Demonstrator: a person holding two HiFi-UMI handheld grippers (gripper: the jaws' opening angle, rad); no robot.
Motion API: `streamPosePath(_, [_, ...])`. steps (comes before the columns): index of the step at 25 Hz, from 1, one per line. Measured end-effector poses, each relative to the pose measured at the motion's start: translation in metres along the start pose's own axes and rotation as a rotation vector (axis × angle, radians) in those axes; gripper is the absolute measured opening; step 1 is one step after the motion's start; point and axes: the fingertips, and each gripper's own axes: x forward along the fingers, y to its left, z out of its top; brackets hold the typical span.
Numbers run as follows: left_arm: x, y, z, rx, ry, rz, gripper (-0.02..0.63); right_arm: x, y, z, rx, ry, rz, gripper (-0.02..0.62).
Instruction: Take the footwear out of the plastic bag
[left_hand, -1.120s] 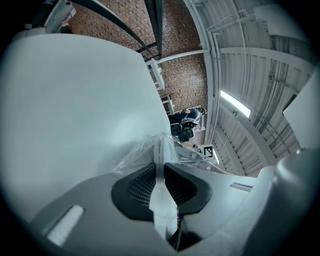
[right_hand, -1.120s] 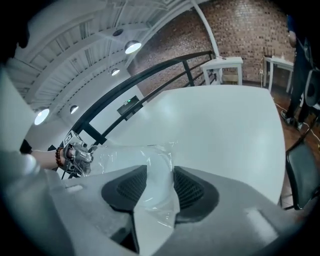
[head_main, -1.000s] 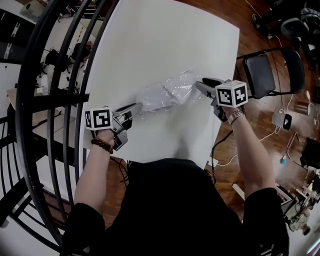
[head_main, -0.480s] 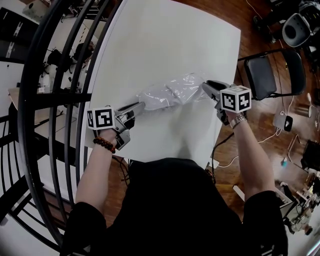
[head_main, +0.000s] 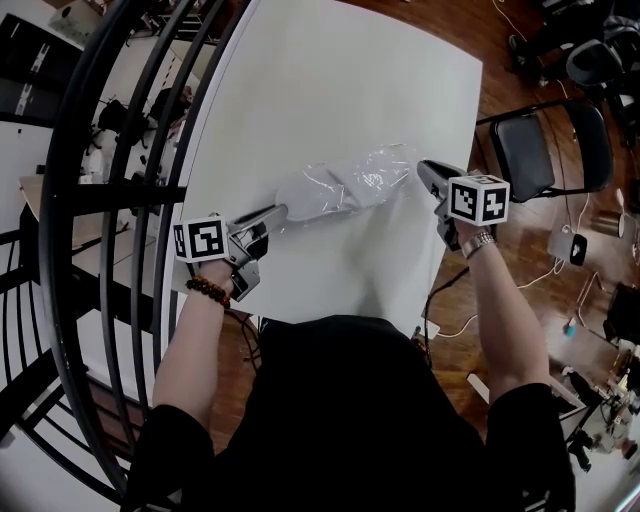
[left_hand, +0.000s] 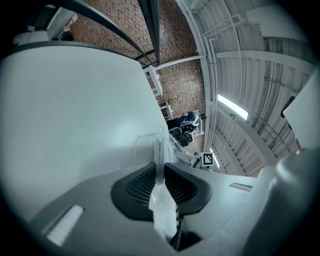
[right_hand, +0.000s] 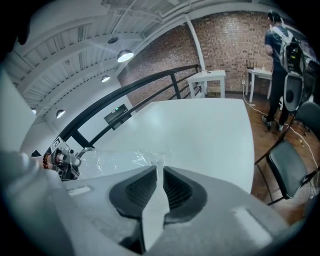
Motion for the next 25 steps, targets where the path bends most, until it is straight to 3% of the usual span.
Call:
streamPosePath(7, [-0.005,0.002,0.003,-0.024,-0.025,-0.003,0.074,-0.009,-0.021,0.002,0.038,-0.013,-0.043,0.011])
streamPosePath(25, [-0.030,-0.008,0.016,-0.131,-0.159,-0.122,0.071,-0.041,-0.057,-0.002,0.161,-0.089,-0.157,-0.006])
